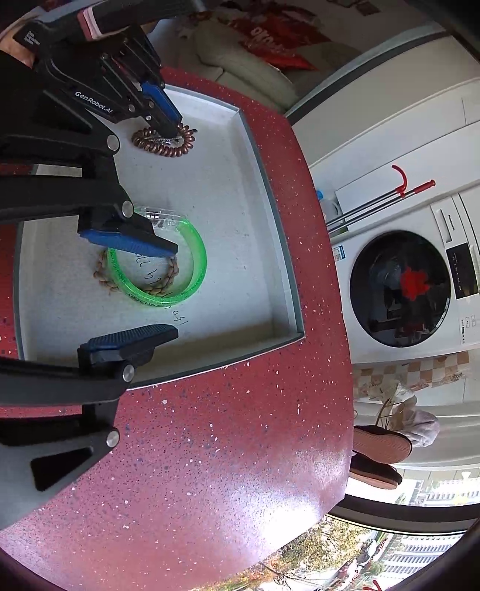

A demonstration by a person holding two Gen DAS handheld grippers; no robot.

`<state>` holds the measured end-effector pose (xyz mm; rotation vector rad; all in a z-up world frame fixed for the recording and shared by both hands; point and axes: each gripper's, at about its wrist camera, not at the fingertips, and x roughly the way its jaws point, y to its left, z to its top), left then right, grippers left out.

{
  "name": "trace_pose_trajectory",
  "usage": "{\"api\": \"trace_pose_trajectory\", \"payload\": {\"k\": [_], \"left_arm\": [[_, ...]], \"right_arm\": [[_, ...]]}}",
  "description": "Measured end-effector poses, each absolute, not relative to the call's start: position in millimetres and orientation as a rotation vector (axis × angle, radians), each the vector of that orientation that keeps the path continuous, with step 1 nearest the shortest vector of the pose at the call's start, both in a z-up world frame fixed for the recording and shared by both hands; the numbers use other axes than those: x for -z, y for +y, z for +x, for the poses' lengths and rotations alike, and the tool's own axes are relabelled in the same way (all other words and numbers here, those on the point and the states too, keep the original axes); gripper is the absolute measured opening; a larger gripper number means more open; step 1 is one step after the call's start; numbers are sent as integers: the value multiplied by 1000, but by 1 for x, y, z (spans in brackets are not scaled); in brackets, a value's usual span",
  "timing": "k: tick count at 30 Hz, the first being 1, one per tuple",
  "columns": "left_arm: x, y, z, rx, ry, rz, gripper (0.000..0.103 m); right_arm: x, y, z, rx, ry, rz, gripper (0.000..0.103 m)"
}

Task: Organize jewelry
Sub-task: 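Open the right tool to drop the bangle onto the braided bracelet while the left tool releases the coil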

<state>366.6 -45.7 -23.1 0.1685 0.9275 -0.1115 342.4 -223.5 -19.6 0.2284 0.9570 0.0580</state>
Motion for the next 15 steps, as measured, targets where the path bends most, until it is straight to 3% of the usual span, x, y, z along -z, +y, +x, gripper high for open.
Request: {"api": "trace_pose_trajectory", "payload": {"k": [1, 3, 4, 11, 15], "left_arm": [[22, -46, 366, 109, 925, 171, 31], [20, -44, 365, 103, 920, 163, 88], [16, -43, 363, 90, 902, 150, 103], [1, -46, 354, 97, 853, 169, 103], [-10, -40, 343, 91, 828, 159, 103]], "right_arm": [[17, -225, 340, -59, 954, 233, 42], [14, -227, 335, -64, 950, 247, 42], [12, -228, 333, -65, 947, 254, 42], [6, -230, 321, -65, 940, 268, 44], [-2, -230, 307, -73, 921, 276, 62]]}}
